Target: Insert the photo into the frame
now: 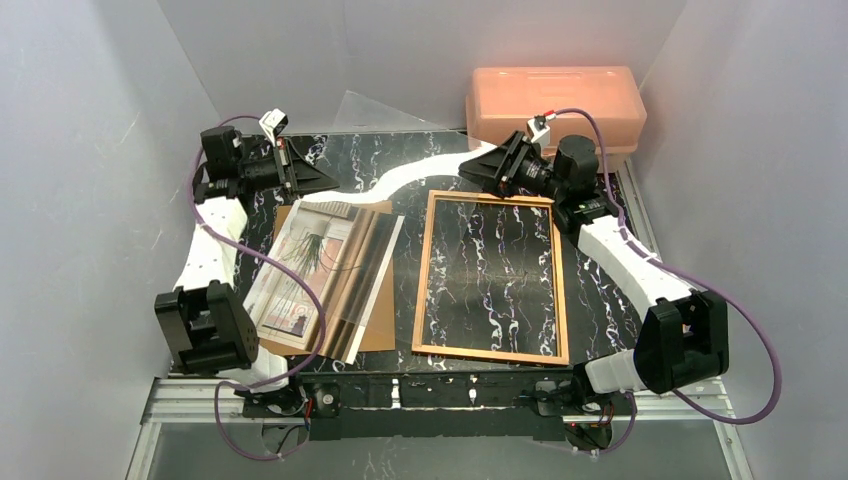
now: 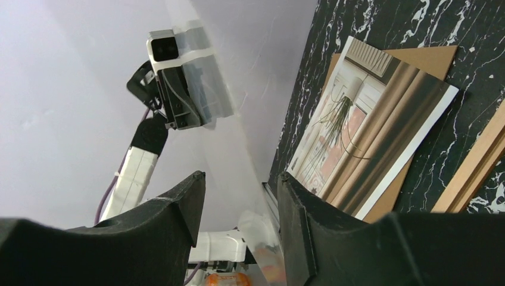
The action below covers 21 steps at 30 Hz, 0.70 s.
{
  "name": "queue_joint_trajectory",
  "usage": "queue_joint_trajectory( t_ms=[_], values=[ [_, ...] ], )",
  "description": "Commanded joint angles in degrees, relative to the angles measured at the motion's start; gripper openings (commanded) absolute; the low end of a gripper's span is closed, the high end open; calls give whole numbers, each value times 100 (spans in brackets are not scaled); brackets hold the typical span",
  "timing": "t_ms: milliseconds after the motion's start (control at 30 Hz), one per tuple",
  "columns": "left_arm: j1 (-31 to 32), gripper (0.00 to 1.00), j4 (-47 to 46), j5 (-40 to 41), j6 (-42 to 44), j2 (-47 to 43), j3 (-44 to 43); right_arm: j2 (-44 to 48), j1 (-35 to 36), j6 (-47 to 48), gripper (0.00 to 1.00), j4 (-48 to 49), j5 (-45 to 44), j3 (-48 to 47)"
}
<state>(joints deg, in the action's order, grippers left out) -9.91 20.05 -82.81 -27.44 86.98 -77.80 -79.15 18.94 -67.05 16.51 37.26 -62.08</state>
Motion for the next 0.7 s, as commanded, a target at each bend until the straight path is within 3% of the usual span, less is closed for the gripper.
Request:
queue_joint_trajectory(
  t_ms=[0, 400, 667],
  values=[
    [6, 0, -4325, 582, -3555, -533, 729, 112, 142, -50, 57, 688, -61, 271],
    [63, 0, -4367, 1374, -3851, -608, 867, -68, 578, -673, 59, 1956, -390, 1142],
    [60, 0, -4418, 1712, -3940, -711, 1037, -137, 805, -897, 54, 2366, -445, 1105]
  ],
)
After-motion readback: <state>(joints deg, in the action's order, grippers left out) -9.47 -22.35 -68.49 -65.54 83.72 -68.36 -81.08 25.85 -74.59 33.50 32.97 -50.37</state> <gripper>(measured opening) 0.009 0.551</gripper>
